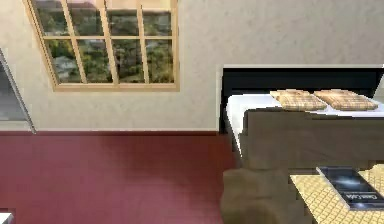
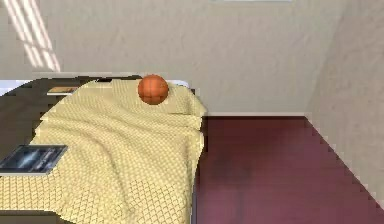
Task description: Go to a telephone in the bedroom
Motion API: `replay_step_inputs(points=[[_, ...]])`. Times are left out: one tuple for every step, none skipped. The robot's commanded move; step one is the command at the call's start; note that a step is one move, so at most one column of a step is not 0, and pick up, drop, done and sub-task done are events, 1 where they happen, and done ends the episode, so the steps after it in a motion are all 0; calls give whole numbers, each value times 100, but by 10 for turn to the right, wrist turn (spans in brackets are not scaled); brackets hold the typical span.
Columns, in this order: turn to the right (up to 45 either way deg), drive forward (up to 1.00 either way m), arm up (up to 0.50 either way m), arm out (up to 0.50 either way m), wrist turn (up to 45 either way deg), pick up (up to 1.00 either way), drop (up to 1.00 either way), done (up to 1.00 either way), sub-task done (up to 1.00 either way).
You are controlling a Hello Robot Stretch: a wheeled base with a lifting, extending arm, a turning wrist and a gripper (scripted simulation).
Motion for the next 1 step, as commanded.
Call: replay_step_inputs(points=[[-270,0,0,0,0,0,0,0,0]])
